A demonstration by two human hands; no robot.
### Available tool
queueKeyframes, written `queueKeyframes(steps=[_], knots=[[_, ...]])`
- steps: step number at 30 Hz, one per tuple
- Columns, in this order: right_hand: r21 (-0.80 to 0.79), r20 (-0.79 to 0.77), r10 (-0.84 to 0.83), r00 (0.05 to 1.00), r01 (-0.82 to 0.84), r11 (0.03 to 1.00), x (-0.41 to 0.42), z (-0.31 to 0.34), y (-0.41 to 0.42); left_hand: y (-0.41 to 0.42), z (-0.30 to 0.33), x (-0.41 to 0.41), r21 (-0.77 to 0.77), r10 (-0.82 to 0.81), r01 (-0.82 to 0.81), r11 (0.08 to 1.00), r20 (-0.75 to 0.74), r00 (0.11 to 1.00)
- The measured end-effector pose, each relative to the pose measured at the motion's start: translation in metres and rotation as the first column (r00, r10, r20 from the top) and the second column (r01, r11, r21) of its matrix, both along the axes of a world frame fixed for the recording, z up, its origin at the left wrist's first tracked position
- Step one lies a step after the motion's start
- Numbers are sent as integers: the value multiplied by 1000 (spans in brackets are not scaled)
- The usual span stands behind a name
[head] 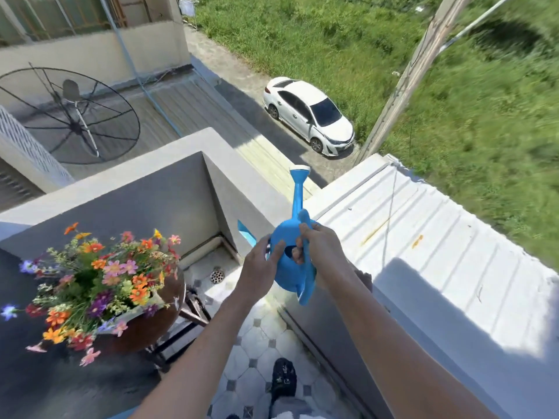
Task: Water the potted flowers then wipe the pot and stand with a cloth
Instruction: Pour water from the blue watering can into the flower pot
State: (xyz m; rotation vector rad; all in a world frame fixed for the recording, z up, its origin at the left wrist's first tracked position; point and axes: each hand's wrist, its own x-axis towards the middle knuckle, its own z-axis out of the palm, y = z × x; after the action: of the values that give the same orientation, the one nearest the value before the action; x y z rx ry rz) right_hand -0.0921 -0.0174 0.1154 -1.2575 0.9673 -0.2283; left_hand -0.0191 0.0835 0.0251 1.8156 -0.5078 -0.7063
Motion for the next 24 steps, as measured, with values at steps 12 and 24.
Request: queueKeyframes(steps=[12,24], knots=[[188,-73,-120,990,132,973,30,-37,-91,-106,-39,45,-19,-65,64,998,-63,996],[260,36,-82,996,70,963,24,-62,-103,-123,-68,55,65,-59,65,996,-90,994]])
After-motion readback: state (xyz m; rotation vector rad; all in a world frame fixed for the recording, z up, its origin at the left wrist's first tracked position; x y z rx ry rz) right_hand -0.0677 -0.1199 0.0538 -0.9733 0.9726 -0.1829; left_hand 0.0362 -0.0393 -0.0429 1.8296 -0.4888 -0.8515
